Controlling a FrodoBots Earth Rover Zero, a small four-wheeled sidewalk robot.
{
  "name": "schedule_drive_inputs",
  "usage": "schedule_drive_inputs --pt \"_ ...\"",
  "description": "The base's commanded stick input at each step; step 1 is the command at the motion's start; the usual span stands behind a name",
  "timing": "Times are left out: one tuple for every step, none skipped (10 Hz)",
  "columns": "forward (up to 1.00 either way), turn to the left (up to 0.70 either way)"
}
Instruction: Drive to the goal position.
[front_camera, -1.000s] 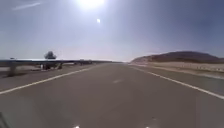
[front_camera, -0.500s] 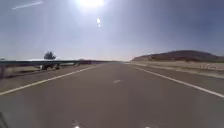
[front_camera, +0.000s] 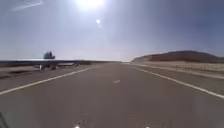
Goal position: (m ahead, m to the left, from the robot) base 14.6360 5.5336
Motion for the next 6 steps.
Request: schedule_drive_inputs --pt "1.0 0.0" --pt "1.0 0.0" --pt "1.0 0.0" --pt "1.0 0.0" --pt "1.0 0.0" --pt "1.0 0.0"
